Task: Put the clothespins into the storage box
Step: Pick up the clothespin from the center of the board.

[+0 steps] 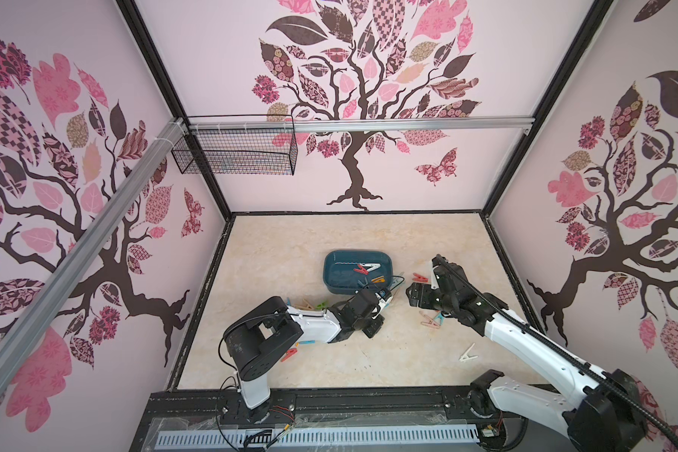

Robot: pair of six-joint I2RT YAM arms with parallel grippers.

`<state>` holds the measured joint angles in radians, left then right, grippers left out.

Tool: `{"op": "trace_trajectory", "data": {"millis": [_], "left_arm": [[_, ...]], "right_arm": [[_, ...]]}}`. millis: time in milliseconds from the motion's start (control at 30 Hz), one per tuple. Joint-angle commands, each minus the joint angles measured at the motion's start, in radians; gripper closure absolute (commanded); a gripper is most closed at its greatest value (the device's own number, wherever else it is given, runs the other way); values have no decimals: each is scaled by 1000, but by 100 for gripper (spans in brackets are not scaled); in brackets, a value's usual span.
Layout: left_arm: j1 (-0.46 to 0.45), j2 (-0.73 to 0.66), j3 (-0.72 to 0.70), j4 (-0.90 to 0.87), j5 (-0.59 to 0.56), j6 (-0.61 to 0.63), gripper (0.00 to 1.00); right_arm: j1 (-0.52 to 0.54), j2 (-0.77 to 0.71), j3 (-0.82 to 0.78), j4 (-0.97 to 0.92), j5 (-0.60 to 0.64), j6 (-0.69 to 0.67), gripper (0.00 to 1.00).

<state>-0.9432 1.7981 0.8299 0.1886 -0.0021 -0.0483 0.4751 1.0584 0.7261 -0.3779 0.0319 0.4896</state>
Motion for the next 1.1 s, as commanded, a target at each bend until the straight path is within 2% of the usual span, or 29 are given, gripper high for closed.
{"op": "trace_trajectory", "data": {"millis": [0,200,233,400,733,900,1067], "left_arm": [[-3,30,48,28,-20,24,66],[-3,32,67,-17,-65,8,69],[-3,13,59,-58,-75,2,68],[-3,-46,13,-50,-104,-32,63],[1,79,100,-69,-153,-11,62],[3,100,108,-61,-144,-21,63],[3,98,96,-41,-109,-20,67]], "right_arm": [[-4,-35,-1,-5,22,-11,12],[-6,-26,-5,7,9,-5,11],[-6,-26,-7,12,8,-5,11],[-6,-14,-23,39,-8,3,11],[-6,-14,-22,45,-22,6,10],[-6,9,-55,74,-113,-16,14],[-7,19,-68,30,-170,-38,14]]}}
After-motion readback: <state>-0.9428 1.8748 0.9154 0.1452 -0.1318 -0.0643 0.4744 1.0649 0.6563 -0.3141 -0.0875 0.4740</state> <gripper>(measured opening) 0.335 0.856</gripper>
